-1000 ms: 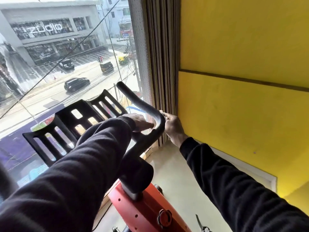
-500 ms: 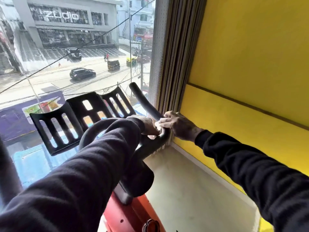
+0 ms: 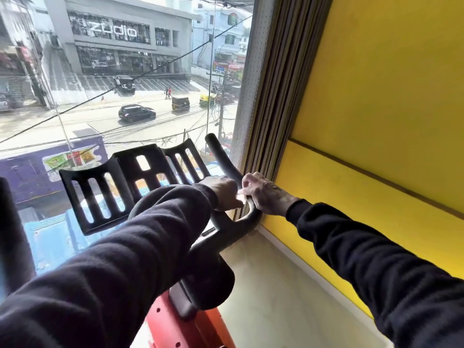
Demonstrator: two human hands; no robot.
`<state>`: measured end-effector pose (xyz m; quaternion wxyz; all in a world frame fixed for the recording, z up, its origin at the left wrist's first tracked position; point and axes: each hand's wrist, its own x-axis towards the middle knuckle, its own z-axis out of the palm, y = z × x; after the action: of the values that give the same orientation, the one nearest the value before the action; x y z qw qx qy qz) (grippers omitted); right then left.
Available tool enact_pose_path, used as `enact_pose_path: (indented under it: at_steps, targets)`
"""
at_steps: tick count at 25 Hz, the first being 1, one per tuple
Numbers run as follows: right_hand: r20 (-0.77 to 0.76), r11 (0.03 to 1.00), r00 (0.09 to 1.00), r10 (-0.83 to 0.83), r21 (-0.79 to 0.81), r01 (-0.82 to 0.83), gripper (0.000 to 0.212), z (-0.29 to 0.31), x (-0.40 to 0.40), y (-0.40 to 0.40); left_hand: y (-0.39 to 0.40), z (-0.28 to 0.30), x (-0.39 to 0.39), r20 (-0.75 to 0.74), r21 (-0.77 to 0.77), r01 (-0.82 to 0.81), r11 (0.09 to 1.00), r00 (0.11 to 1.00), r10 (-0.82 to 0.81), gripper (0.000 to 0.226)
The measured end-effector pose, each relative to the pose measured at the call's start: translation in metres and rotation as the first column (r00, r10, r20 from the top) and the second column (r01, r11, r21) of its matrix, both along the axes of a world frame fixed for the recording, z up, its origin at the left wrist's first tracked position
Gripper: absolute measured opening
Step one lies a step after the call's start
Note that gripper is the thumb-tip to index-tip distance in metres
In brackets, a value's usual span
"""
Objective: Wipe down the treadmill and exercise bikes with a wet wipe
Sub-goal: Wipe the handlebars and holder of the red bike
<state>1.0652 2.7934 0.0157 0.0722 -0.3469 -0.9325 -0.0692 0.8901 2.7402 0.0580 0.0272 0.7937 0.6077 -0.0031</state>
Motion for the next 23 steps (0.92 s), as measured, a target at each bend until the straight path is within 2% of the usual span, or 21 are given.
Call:
enact_pose_path:
  at_steps: [2,4,8,10,13,18,20,23]
  targets:
    - [-0.013,0.998,0.999,0.047,-0.049,-0.048,0.022,0.003,0.011,-0.002,0.008,0.001,-0.019,-0.042,0.136,0.069,0.988,0.997,-0.064,0.034]
    - [-0.001,0.996,0.999,0.036,-0.082,-0.036,0.022,0.007,0.013,0.006,0.014,0.002,-0.033,-0.081,0.179,0.114,0.977,0.992,-0.101,0.036]
    - [-0.1,0.992,0.988,-0.12,-0.046,0.116,0.022,0.002,-0.013,0.025,0.02,0.005,-0.037,-0.118,0.03,0.048,0.998,0.992,-0.044,0.051]
    - [-0.101,0.998,0.993,-0.052,0.037,0.056,0.016,-0.004,-0.008,0.023,0.022,0.009,-0.041,-0.052,0.025,0.033,0.999,0.998,-0.032,0.05]
    - [-0.086,0.999,0.995,0.04,0.002,-0.04,0.014,-0.001,0.005,0.018,0.023,0.006,-0.047,0.046,0.053,0.036,0.998,0.998,-0.038,0.045]
    - [-0.136,0.994,0.99,-0.036,0.1,0.05,0.018,-0.005,-0.035,0.034,0.035,-0.002,-0.046,0.018,0.035,0.067,0.997,0.998,-0.067,0.042]
    - [-0.077,0.994,0.997,0.028,0.106,-0.02,0.008,-0.004,-0.029,0.033,0.038,-0.003,-0.049,-0.003,0.041,0.079,0.996,0.997,-0.079,0.042]
    - [0.095,0.992,0.987,0.128,0.002,-0.129,0.004,0.011,-0.014,0.032,0.04,-0.005,-0.051,-0.032,0.085,0.1,0.991,0.995,-0.097,0.046]
